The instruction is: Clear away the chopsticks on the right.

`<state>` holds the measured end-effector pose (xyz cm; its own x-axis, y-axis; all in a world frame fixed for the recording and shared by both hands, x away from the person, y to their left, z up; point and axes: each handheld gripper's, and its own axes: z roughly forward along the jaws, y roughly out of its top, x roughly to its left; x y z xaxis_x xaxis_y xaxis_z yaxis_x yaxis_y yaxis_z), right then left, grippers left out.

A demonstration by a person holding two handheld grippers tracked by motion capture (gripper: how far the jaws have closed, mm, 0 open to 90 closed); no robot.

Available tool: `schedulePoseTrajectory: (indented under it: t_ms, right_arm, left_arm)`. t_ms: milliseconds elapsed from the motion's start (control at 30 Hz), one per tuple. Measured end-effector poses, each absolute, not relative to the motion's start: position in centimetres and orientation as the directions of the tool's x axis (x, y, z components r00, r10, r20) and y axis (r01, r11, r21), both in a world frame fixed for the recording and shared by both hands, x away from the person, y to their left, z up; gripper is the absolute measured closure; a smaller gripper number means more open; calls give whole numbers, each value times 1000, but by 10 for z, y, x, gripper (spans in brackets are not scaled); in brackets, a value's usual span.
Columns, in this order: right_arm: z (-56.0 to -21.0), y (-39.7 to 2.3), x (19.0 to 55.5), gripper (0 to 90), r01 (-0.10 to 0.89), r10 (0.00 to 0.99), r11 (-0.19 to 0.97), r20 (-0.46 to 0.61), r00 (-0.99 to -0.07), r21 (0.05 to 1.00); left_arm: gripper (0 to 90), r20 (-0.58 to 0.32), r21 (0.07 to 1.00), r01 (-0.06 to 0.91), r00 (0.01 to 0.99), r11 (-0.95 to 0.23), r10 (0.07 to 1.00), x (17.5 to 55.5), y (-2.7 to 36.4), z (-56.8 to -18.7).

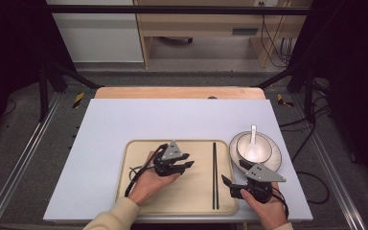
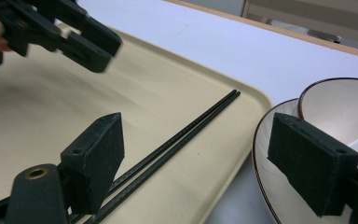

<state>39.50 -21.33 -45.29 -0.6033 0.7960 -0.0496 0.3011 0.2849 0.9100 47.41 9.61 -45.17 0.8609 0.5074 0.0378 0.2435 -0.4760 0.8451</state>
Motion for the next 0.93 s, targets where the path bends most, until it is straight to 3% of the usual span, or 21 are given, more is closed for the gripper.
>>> schedulePoseTrajectory:
  t_ms: [267,500,667,933]
  right_arm:
    - [-452,-211,395,169,283,787,270,-41,-615,920]
    - [-452,-213,396,159,279,795,269,-49,-604,922]
    - [-452,-214,397,140,270,800,268,-57,-598,925]
    - [-452,-215,397,123,282,811,263,-53,-582,923]
  left_arm:
    - [305,56,887,232,805,-400,591,460,151,-444]
    - [130,43,938,186,773,-291,632,446,204,-442]
    - [62,36,959,157,757,-235,652,439,231,-442]
    - [45,23,975,142,705,-173,709,421,273,-452]
